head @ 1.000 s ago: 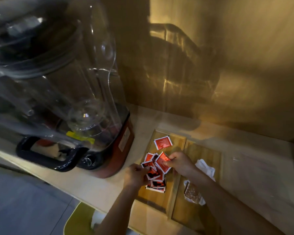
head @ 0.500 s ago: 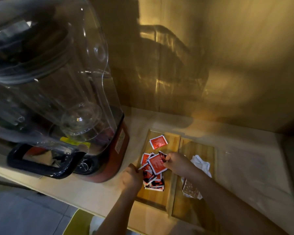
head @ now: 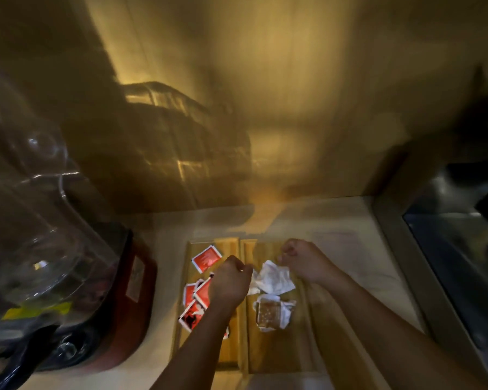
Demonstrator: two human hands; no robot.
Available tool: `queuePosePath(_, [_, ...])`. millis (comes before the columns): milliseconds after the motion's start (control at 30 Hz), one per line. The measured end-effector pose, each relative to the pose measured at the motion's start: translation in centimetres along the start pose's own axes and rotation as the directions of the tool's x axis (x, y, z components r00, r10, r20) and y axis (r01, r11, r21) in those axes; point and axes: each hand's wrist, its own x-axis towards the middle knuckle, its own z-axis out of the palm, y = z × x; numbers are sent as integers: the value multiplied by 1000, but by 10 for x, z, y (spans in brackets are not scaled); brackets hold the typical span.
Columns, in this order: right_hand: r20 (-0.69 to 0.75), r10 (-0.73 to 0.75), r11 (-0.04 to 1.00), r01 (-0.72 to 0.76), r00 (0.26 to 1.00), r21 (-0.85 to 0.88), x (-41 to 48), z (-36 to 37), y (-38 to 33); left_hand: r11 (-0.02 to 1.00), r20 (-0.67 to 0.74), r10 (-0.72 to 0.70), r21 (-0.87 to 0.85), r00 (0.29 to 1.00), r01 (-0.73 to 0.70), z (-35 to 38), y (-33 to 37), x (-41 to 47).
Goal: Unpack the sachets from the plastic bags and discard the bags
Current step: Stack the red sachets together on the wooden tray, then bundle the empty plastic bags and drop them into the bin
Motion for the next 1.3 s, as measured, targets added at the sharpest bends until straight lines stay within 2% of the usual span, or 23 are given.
queuePosePath(100, [-73,94,986,-83,993,147,-13,-28,20,996,79,87,2,993,-87,19,28,1])
queuePosePath(200, [-158,145,972,-111,977,207,-25,-53,47,990,141,138,9,980,-140,41,51,1])
queuePosePath(333, [-348,193,979,-155,917,135,-32,-74,81,983,200,180,0,963,-184,70,75,0])
queuePosePath(433, [-434,232,973,-202,870,115,-30,-79,104,988,264,151,-63,953,-139,94,85,1])
queuePosePath(500, [-421,279,959,-275,863,70,-29,-77,116,993,311,93,-102,946,-64,108,90,1])
queuePosePath(633, [-242,353,926,-374,904,-46,-29,-71,135,980,419,-18,-172,908,99,127,94,-1])
queuePosePath(733, [-118,442,897,-438,889,54,-26,-62,145,902,428,-135,-320,894,289,139,90,-4])
queuePosePath(833, [-95,451,890,-439,888,124,-22,-55,152,832,436,-212,-390,875,396,149,86,-1])
queuePosePath(933, [-52,406,903,-393,912,173,-26,-56,149,818,476,-177,-415,861,398,149,83,-6])
queuePosePath(1033, [-40,346,915,-328,937,237,-29,-55,151,879,461,-107,-370,881,300,150,78,-4])
queuePosePath(1133, [-129,323,900,-262,938,349,-32,-59,142,820,495,-190,-395,848,414,138,79,-3])
queuePosePath(1233, [-164,333,831,-207,929,517,-35,-67,133,734,537,-123,-517,835,441,122,83,-6])
queuePosePath(1300, [-40,320,737,-222,947,639,-38,-71,131,700,538,-79,-569,839,431,110,87,-6])
